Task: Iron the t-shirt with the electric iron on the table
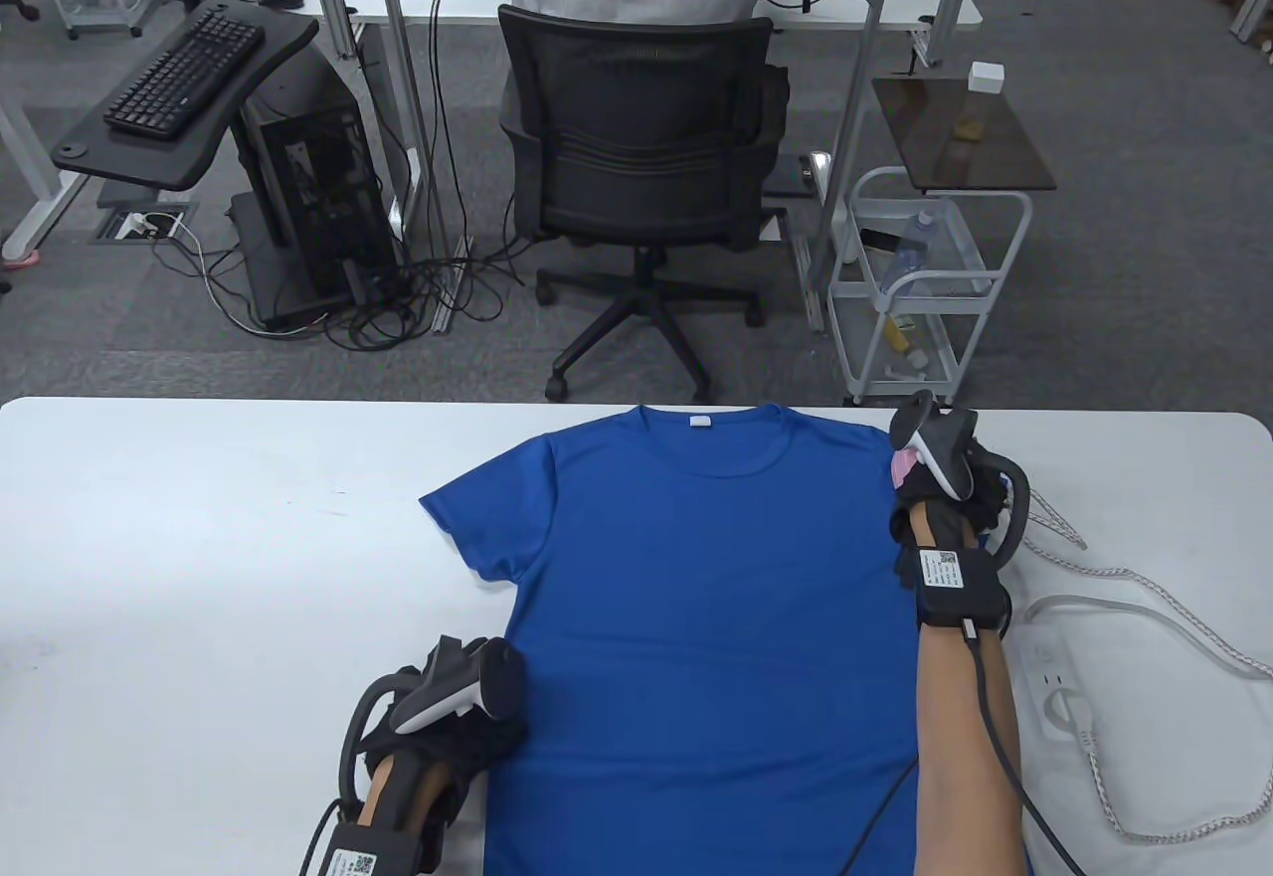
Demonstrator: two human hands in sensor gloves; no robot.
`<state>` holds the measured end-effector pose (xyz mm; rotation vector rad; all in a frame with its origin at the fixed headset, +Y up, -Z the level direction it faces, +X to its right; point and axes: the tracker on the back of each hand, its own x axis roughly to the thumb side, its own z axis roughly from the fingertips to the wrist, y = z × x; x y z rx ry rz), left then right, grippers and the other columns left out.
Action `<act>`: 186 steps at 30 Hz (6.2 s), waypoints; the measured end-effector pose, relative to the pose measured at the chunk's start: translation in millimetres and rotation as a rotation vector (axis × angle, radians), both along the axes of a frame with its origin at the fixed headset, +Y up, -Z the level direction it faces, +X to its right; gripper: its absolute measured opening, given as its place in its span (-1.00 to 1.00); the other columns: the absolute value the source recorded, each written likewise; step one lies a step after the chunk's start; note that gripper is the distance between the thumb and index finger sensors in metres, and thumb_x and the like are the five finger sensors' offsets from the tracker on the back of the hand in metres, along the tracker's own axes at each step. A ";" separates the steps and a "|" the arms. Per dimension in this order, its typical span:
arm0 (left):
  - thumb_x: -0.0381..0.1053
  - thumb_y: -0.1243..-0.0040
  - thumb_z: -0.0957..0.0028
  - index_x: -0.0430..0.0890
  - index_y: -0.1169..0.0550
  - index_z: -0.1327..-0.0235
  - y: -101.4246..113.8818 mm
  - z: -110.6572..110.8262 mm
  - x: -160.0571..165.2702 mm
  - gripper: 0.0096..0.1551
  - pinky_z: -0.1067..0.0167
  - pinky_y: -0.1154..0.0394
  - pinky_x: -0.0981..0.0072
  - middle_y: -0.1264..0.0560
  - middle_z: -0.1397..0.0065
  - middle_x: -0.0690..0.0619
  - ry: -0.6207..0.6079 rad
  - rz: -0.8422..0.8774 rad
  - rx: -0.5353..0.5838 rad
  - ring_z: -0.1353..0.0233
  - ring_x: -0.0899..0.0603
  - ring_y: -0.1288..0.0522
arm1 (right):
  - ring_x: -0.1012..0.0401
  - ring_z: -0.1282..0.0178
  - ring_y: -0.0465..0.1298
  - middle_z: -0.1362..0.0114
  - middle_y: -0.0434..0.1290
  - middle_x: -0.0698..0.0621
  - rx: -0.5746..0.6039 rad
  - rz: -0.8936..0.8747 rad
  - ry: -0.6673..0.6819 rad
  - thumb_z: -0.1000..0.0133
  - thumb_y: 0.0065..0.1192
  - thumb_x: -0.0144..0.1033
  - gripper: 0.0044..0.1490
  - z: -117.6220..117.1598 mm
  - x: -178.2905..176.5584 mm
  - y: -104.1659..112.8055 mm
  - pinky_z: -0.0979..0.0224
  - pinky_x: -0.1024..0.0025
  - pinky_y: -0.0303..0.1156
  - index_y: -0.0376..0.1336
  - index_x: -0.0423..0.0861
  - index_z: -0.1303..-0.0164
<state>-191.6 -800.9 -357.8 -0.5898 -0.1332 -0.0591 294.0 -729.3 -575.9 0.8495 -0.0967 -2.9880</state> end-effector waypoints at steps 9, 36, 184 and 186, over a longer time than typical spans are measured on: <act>0.31 0.12 -0.05 0.20 0.14 -0.57 -0.5 0.1 -0.7 -0.12 -0.53 0.05 -0.35 0.21 -0.69 0.08 0.008 0.013 -0.005 -0.71 -0.30 0.19 | -0.16 -0.26 0.57 -0.48 0.39 -0.28 -0.065 0.183 -0.009 -0.08 0.23 -0.35 -0.11 -1.7 24.4 0.8 -0.30 -0.07 0.52 -0.04 0.05 -0.62; 0.29 0.16 -0.07 0.17 0.16 -0.59 -1.5 2.6 1.1 -0.12 -0.53 0.04 -0.35 0.23 -0.69 0.04 0.003 0.009 -0.003 -0.70 -0.32 0.20 | -0.13 -0.20 0.63 -0.42 0.48 -0.25 0.032 0.107 0.091 -0.02 0.26 -0.30 -0.18 43.3 3.1 3.1 -0.25 -0.01 0.57 0.06 0.22 -0.51; 0.34 0.17 -0.05 0.20 0.44 -0.48 67.0 46.9 21.5 0.04 -0.50 0.19 -0.37 0.29 -0.75 -0.05 0.008 0.008 0.571 -0.69 -0.36 0.29 | -0.38 -0.68 -0.05 -0.77 -0.10 -0.33 0.198 -0.003 0.564 -0.03 -0.05 0.17 -0.01 255.2 -122.9 16.5 -0.51 -0.52 -0.13 -0.12 0.08 -0.69; 0.34 0.16 -0.05 0.19 0.43 -0.48 65.9 46.5 22.3 0.04 -0.50 0.18 -0.37 0.28 -0.75 -0.05 0.009 0.016 0.569 -0.69 -0.35 0.28 | -0.38 -0.68 -0.04 -0.77 -0.09 -0.33 0.194 -0.011 0.558 -0.04 -0.05 0.17 -0.04 254.8 -120.5 15.5 -0.51 -0.52 -0.13 -0.10 0.11 -0.68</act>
